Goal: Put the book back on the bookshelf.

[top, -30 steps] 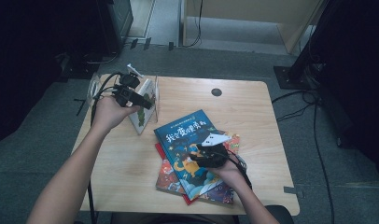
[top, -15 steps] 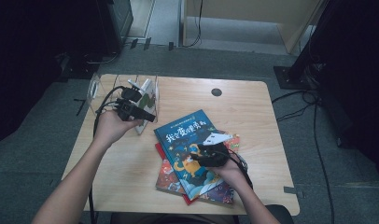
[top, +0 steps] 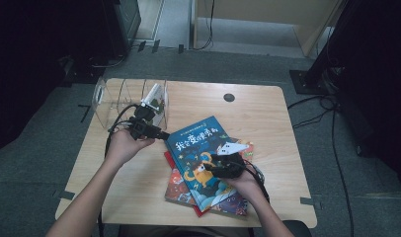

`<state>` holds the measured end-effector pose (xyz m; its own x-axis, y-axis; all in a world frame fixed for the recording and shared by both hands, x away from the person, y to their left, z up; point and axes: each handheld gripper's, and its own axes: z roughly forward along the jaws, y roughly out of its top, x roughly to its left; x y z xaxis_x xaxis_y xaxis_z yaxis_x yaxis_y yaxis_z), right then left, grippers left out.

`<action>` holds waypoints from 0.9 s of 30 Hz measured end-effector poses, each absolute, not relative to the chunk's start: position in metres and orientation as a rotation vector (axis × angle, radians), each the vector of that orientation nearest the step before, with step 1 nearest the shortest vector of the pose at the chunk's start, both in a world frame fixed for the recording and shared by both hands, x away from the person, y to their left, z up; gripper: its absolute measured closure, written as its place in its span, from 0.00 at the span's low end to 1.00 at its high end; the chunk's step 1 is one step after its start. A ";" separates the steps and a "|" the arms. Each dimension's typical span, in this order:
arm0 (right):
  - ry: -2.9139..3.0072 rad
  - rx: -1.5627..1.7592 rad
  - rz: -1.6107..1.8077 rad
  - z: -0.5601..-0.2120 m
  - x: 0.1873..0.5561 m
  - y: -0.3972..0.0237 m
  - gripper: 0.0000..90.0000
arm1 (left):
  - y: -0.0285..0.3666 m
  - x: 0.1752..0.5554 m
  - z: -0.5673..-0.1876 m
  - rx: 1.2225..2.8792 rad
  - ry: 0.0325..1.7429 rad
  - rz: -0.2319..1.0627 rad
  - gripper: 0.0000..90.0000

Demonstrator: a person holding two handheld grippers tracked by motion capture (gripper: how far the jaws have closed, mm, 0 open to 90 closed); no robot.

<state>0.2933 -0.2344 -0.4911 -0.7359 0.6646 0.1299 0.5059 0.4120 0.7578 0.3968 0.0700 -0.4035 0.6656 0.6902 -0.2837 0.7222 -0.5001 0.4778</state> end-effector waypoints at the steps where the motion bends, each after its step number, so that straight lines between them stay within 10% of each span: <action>1: 2.477 1.041 1.223 -0.491 0.292 -0.235 0.58 | 0.070 0.397 -0.406 2.311 1.088 -0.073 0.54; 27: 2.457 1.033 1.258 -0.494 0.267 -0.253 0.63 | 0.054 0.419 -0.452 2.364 1.063 -0.053 0.52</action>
